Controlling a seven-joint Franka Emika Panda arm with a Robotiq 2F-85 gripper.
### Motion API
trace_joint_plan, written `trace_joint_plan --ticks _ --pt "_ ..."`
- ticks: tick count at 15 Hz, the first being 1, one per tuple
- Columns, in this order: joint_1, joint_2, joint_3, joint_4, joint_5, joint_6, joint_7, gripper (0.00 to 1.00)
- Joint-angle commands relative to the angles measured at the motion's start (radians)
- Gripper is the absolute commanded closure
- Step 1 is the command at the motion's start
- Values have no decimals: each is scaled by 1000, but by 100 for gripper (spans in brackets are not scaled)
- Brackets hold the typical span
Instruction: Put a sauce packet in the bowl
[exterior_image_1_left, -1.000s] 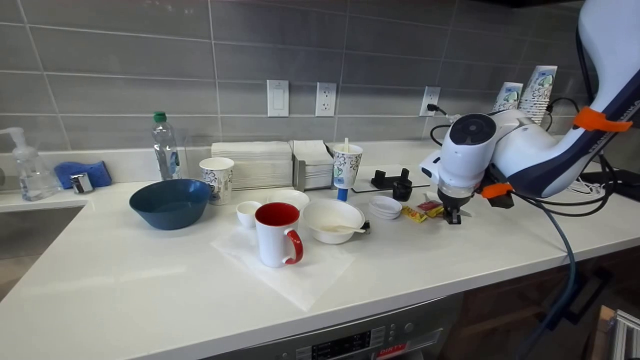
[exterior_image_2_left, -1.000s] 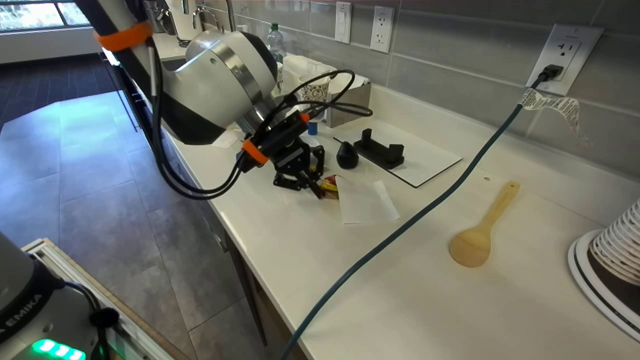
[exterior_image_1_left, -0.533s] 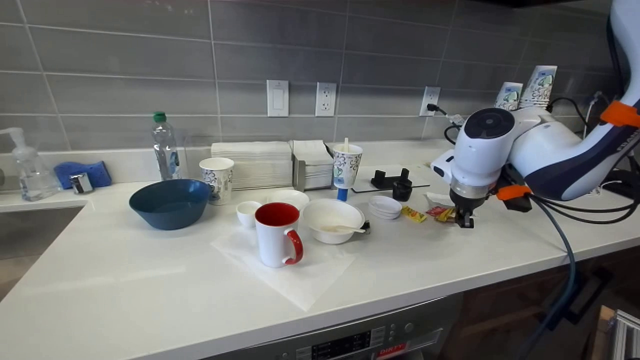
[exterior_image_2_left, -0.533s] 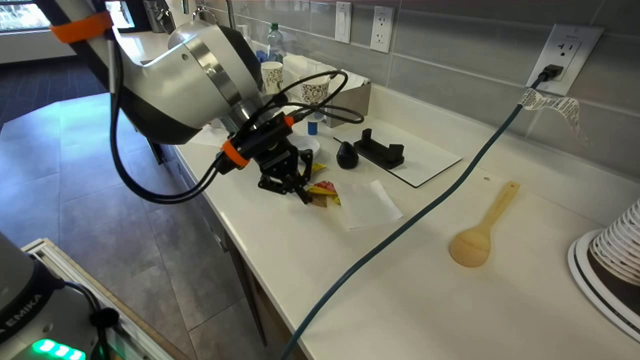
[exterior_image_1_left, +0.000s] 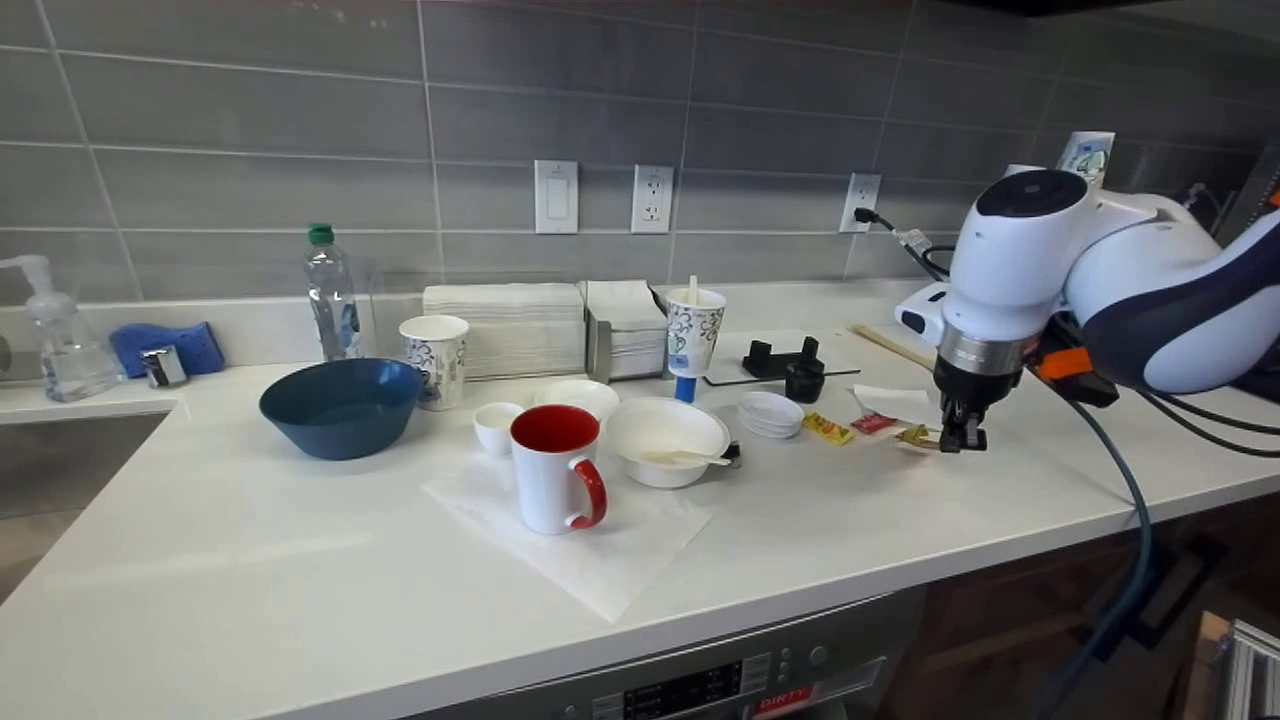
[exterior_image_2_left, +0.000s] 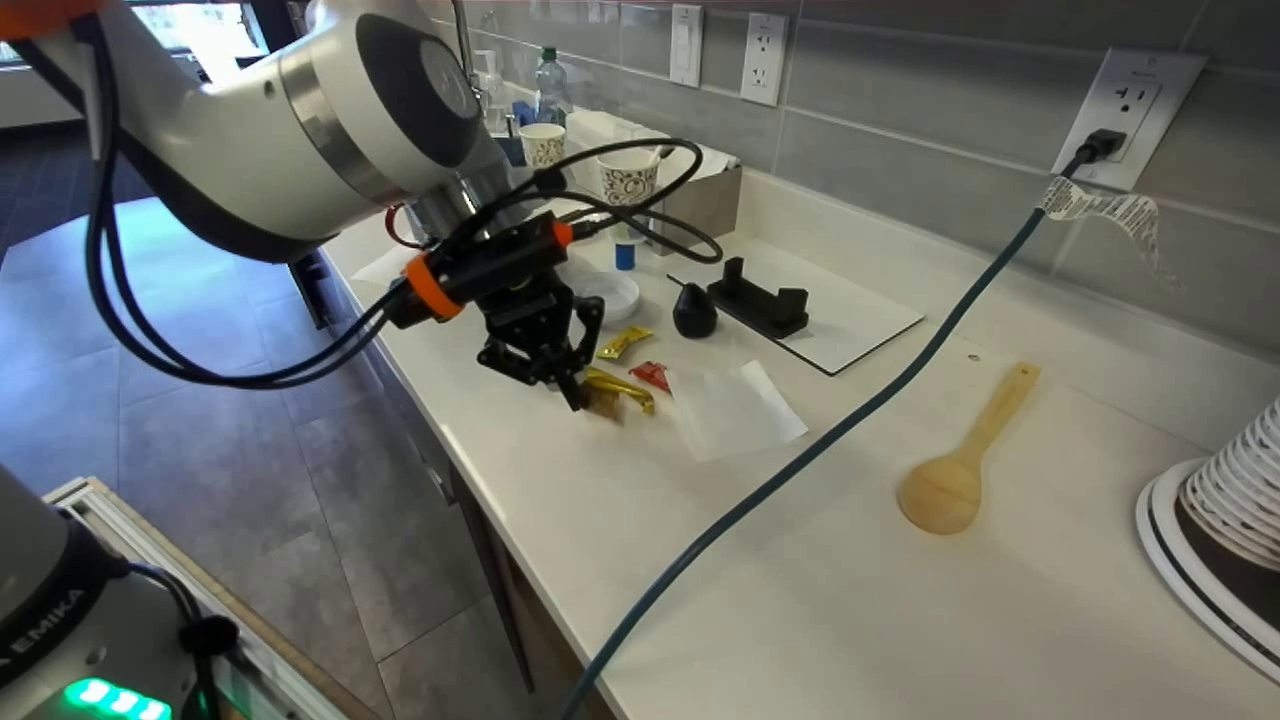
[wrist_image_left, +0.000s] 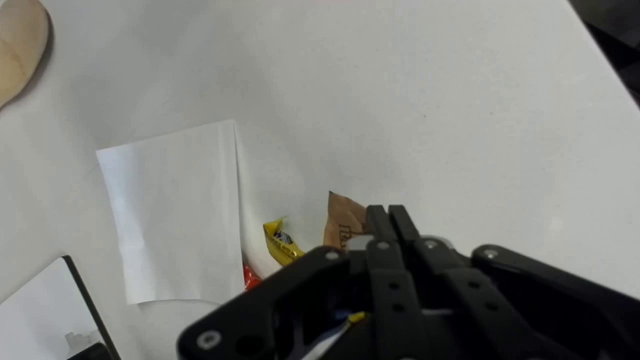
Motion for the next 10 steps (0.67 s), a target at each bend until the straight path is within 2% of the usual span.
trace_joint_plan --ticks 1,2,4,7,10 --pt "-3 -61 -30 4 257 -7 -175 99" --pt "-2 -69 -38 10 349 -13 -227 99" --pt "-6 -127 -47 -6 431 1 -242 99" --pt "-13 -177 -36 5 495 -1 -205 99" --pt "-6 -218 -34 -4 542 14 -252 99"
